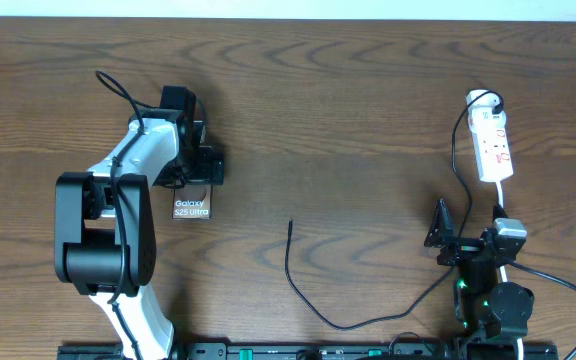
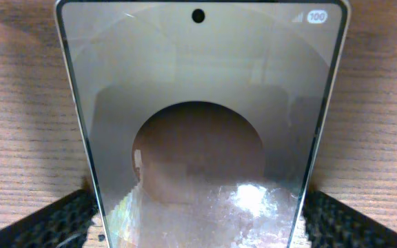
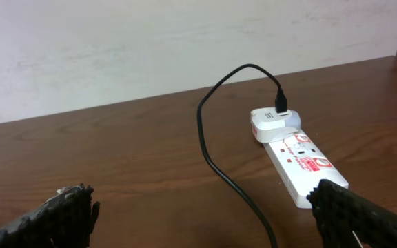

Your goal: Plug charger to phone and switch on socket

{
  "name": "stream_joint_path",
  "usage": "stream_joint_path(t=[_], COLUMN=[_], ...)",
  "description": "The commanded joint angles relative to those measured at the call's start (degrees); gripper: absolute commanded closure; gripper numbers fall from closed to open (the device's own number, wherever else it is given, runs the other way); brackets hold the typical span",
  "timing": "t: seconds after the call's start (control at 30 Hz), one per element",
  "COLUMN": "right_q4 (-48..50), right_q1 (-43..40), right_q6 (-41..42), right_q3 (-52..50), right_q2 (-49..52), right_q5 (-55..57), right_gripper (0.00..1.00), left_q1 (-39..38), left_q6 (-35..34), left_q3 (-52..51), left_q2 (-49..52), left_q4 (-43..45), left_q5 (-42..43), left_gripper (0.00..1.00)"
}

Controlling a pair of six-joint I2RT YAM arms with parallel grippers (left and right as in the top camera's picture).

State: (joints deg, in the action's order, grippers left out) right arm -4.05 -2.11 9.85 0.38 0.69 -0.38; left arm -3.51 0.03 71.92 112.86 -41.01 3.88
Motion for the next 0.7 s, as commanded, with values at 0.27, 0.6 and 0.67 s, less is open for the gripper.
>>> stream_joint_path(t=[0.27,0.6,0.67], right_q4=[-0.3,-0.3,-0.3], right_q1=[0.2,0.2,0.2], right_q6=[-0.7,-0.7,-0.7], right_q3=[-0.1,-0.1,-0.1], right_q2=[-0.2,-0.2,-0.2], right_q5=[0.3,0.3,0.3], right_gripper=[0.01,0.01,0.01], left_q1=[-0.2,-0.2,-0.2], left_q6=[0.3,0.3,0.3], left_q3=[-1.8,-2.1,-2.1], left_q2=[1.4,1.4,1.4], left_q4=[-0.7,-1.1,-1.1], left_q5=[-0.9,-0.9,-0.9], left_gripper=[0.14,0.15,0.16])
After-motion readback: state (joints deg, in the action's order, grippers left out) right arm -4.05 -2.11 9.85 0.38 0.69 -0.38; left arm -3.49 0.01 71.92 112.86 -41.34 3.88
